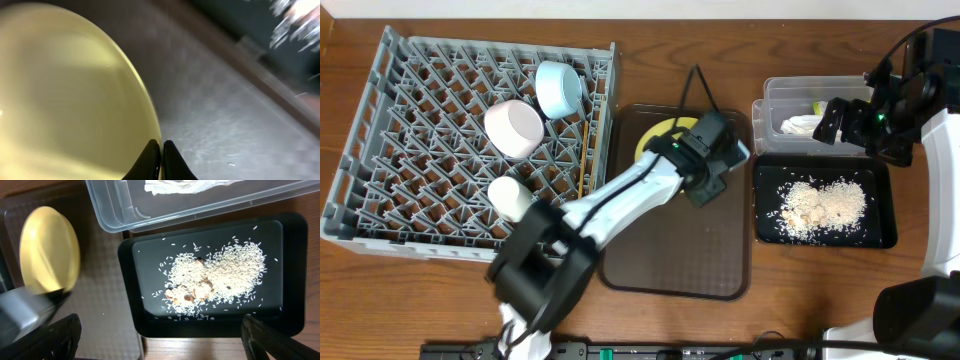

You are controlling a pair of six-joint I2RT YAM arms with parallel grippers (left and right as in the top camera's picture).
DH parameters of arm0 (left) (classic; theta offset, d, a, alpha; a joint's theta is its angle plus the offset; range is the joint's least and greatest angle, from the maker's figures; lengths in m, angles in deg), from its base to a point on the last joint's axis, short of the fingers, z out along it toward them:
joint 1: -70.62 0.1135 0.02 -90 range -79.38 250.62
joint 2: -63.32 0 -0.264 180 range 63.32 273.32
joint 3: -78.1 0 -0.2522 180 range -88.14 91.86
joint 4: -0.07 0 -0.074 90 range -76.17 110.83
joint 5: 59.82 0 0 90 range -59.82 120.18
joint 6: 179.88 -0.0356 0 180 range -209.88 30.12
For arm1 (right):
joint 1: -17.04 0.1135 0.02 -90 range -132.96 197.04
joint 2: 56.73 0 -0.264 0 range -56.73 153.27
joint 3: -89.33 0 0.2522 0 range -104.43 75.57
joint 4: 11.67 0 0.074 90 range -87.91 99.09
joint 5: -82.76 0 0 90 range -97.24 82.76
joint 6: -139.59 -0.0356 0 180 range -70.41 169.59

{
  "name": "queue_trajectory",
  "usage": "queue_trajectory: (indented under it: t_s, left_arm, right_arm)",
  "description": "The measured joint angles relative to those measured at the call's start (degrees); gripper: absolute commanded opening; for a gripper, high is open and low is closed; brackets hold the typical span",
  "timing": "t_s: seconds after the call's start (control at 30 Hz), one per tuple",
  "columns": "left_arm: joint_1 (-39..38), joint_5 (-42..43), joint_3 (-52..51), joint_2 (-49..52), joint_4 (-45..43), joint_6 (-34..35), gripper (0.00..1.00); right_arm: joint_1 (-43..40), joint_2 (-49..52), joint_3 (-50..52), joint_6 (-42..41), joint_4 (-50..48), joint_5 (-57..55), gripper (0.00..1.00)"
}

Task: Sort waste into correct bins and load items into the dishwasher
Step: 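Reach the left gripper to the yellow plate and grasp its rim, then lift the yellow plate with the left gripper and stand it in the rack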

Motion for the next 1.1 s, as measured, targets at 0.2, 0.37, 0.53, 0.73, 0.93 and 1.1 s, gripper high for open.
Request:
queue_trajectory:
  t_s: [0.2, 0.37, 0.53, 0.73, 0.93, 1.1]
  left_arm:
    - [1.73, 0.28, 0.0, -11.37, -0.2, 4.7, 0.08]
    - [6.6, 0.46, 0.0, -16.96, -0.15, 9.97, 0.08]
    - [13.75, 3.37, 0.0, -20.52, -0.31, 17.49, 0.08]
    - [22.71, 11.69, 0.0, -22.25, -0.76, 27.5, 0.08]
    - [31.39, 20.5, 0.0, -22.18, -0.74, 34.88, 0.08]
    - [35.8, 25.79, 0.0, -21.62, -0.74, 37.05, 0.08]
  right_arm:
    - [0.0, 0.0, 0.0, 0.0, 0.0, 0.0, 0.99]
    - [0.0, 0.0, 0.0, 0.0, 0.0, 0.0, 0.99]
    - [0.0, 0.0, 0.0, 0.0, 0.0, 0.0, 0.99]
    - [0.0, 0.0, 0.0, 0.0, -0.07, 0.0, 0.99]
    - [0.0, 0.0, 0.0, 0.0, -0.02, 0.0, 0.99]
    - [0.0, 0.0, 0.0, 0.0, -0.02, 0.0, 0.99]
